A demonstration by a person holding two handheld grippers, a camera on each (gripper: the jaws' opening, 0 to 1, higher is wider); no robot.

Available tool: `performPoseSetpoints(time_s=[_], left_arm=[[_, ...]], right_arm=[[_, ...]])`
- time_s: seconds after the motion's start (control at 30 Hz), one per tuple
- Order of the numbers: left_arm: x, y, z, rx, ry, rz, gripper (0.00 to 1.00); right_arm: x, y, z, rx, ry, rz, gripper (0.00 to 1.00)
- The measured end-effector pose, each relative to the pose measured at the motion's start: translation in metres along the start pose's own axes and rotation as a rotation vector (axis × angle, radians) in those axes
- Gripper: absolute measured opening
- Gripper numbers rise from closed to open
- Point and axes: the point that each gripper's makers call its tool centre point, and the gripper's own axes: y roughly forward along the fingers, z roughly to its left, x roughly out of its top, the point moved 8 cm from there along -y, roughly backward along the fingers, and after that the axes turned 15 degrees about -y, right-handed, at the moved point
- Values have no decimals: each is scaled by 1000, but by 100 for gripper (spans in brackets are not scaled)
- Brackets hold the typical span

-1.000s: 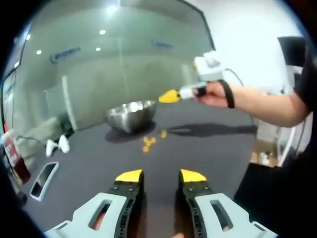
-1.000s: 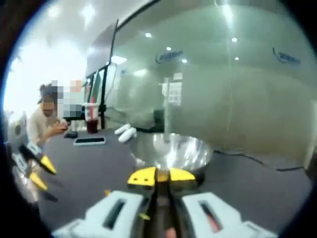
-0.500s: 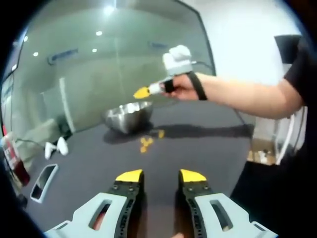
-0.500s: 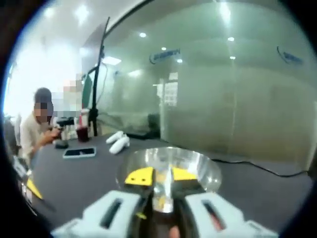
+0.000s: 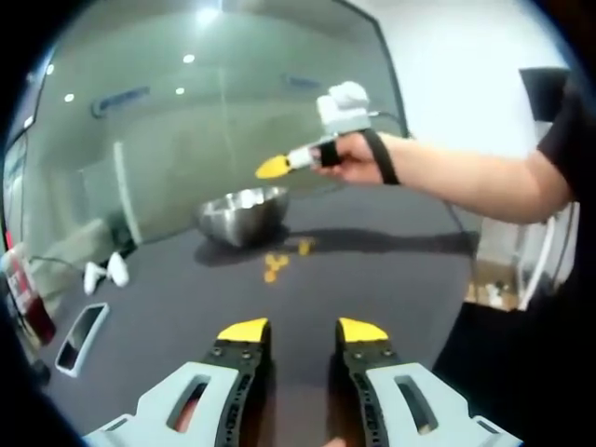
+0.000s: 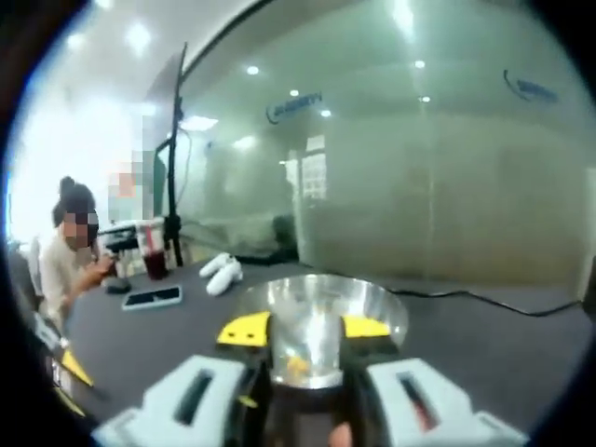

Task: Pick up the QQ candy scattered on the table and place it into the stainless steel bowl on the table

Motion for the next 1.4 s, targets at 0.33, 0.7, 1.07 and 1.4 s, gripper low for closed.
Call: performPoseSetpoints(time_s=[0.33,0.7,1.07,1.4], left_arm=[[2,2,-2,0,5,0,29],[3,4,-2,-1,18,1,29],[3,7,-3,-3,23,8,29],[3,7,-1,1,26,13,29]], right_arm=[[-15,-39,-6,5,-75,-28,23],[-51,-96,-2,-2,-141,-79,22],[-84,-115,0,56,-115,-39,21],[-92,-99,5,90,-113,-3,21]])
